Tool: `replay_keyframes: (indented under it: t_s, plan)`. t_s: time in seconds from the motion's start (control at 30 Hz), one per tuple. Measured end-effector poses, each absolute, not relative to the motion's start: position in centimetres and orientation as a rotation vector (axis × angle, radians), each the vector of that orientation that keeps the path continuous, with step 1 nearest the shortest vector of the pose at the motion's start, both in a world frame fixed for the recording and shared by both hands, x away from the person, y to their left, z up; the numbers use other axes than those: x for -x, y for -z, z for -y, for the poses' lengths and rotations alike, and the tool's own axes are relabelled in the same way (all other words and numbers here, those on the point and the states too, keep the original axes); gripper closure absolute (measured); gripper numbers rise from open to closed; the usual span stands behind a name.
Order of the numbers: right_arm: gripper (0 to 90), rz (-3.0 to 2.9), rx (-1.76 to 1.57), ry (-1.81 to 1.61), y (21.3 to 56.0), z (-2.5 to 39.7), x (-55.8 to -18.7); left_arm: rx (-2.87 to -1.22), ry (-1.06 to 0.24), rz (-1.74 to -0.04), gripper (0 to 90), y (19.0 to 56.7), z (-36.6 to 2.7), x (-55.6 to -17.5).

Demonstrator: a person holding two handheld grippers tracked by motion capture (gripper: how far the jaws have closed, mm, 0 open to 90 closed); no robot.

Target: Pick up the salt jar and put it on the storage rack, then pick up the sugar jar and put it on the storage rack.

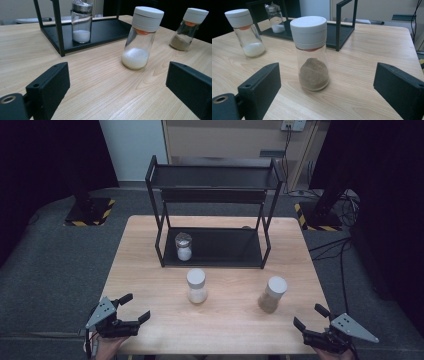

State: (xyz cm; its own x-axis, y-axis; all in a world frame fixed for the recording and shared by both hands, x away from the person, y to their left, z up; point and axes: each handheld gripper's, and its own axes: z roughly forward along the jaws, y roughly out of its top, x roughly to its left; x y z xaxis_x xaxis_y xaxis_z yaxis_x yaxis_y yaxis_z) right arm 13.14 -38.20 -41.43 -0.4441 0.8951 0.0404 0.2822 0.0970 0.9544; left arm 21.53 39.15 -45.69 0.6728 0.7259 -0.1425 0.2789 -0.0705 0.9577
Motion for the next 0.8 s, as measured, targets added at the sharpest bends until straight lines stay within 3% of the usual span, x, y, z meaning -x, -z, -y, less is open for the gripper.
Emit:
replay_keyframes:
  t_s: [0.8]
  plan:
    - [7.3, -1.802, -1.151, -1.358, 41.41, 38.14, -13.14, -1.684, -0.440, -0.810, 4.1, 45.47, -38.76, -21.79]
